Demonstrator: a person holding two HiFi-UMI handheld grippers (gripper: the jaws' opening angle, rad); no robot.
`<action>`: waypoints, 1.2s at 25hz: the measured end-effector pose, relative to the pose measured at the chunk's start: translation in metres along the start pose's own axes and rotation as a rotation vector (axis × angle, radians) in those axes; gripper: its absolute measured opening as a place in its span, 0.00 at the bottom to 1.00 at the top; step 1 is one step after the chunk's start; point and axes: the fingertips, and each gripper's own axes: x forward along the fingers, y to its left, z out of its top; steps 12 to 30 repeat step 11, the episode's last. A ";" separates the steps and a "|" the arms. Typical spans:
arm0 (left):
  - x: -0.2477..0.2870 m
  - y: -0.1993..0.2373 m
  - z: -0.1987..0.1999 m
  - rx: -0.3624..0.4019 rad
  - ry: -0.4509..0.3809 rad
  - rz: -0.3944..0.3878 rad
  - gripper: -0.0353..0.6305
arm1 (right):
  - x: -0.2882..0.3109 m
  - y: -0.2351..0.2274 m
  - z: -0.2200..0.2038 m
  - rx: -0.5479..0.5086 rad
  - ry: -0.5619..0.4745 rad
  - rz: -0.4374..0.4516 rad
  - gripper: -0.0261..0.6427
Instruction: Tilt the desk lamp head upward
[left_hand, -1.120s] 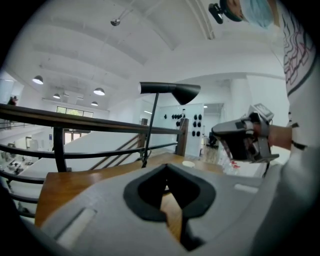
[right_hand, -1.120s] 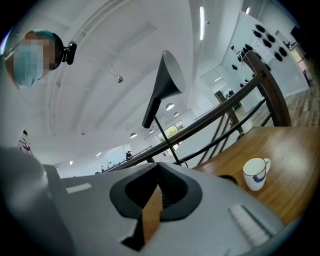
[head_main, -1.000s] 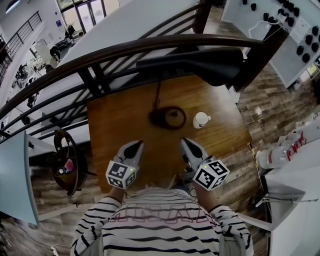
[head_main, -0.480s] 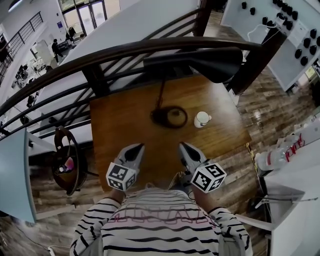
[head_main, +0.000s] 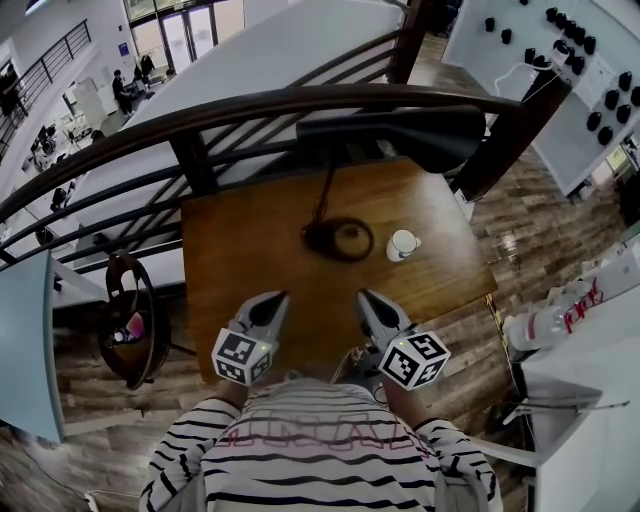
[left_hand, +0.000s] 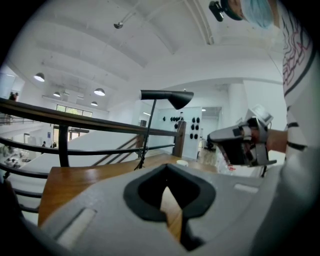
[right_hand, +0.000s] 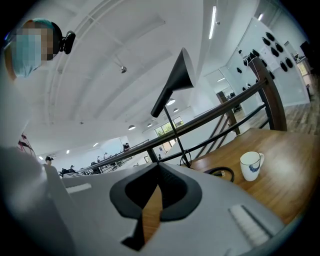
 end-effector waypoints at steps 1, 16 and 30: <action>-0.001 0.000 0.000 -0.002 -0.001 0.000 0.06 | 0.001 0.001 0.000 -0.002 0.000 0.000 0.04; 0.008 0.000 -0.001 -0.011 -0.004 -0.005 0.06 | 0.001 -0.004 0.002 -0.012 0.001 0.005 0.04; 0.008 0.000 -0.001 -0.011 -0.004 -0.005 0.06 | 0.001 -0.004 0.002 -0.012 0.001 0.005 0.04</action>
